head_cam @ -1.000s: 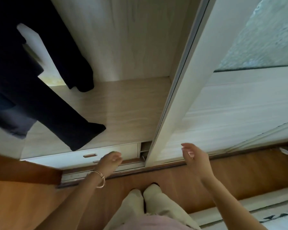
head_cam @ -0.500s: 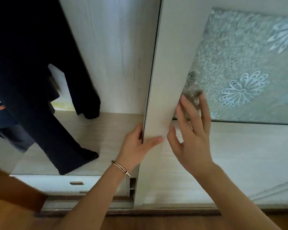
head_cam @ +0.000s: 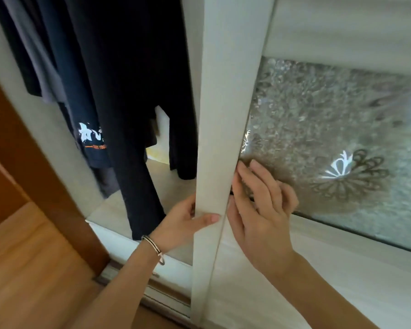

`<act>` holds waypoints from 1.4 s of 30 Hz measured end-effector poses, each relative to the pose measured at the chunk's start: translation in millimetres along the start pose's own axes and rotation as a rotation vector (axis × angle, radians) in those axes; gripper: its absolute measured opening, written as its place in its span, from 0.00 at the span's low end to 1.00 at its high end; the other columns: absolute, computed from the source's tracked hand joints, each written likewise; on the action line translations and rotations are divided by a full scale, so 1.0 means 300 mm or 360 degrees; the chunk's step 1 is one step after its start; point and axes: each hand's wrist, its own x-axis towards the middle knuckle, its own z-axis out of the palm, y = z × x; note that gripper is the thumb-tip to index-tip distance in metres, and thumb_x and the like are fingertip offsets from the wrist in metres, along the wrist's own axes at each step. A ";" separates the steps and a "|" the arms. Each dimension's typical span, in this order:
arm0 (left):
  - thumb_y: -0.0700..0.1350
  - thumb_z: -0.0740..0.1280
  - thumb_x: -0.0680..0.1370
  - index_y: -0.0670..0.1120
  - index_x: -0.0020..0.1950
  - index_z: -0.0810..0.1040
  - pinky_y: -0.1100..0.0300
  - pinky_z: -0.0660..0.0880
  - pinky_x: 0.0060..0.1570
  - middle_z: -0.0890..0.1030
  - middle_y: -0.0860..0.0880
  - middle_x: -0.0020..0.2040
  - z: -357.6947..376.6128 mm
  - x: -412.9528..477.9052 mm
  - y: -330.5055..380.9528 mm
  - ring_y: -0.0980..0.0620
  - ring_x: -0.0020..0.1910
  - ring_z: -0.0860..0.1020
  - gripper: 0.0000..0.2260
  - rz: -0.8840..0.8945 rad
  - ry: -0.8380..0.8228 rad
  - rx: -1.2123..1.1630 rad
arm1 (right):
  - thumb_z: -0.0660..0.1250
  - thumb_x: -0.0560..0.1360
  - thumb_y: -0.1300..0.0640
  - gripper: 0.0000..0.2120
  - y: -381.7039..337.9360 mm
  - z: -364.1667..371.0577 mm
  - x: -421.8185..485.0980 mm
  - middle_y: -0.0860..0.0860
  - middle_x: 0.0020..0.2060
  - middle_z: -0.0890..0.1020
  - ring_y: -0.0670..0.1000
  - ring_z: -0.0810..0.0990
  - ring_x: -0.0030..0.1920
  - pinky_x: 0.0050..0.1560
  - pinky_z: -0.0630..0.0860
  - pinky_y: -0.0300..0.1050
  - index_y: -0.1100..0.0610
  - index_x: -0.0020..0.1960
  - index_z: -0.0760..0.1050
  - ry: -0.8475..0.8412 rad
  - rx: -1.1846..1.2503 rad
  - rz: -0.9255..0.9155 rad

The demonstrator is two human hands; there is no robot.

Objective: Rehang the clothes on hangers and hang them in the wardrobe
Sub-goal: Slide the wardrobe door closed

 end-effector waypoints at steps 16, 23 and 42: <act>0.43 0.72 0.71 0.62 0.56 0.68 0.75 0.73 0.50 0.79 0.60 0.54 -0.662 -0.075 -0.044 0.65 0.52 0.78 0.21 0.0154 0.0806 0.0411 | 0.62 0.70 0.58 0.18 -0.577 0.453 0.284 0.52 0.60 0.80 0.48 0.68 0.65 0.65 0.55 0.47 0.61 0.58 0.79 -0.0141 0.0043 -0.0132; 0.47 0.71 0.72 0.51 0.68 0.65 0.60 0.70 0.65 0.74 0.54 0.62 -0.964 -0.075 -0.053 0.56 0.61 0.73 0.27 0.0044 0.1142 0.0734 | 0.67 0.68 0.55 0.23 -0.810 0.644 0.419 0.51 0.63 0.78 0.48 0.65 0.68 0.65 0.58 0.46 0.60 0.61 0.76 -0.0340 0.0052 -0.0394; 0.52 0.70 0.71 0.45 0.76 0.46 0.59 0.54 0.72 0.51 0.48 0.78 -1.489 -0.067 -0.054 0.52 0.76 0.51 0.44 -0.0233 0.1625 0.0956 | 0.65 0.71 0.49 0.29 -1.190 0.951 0.638 0.53 0.69 0.71 0.51 0.66 0.72 0.69 0.54 0.47 0.60 0.69 0.68 -0.0725 0.0160 -0.0674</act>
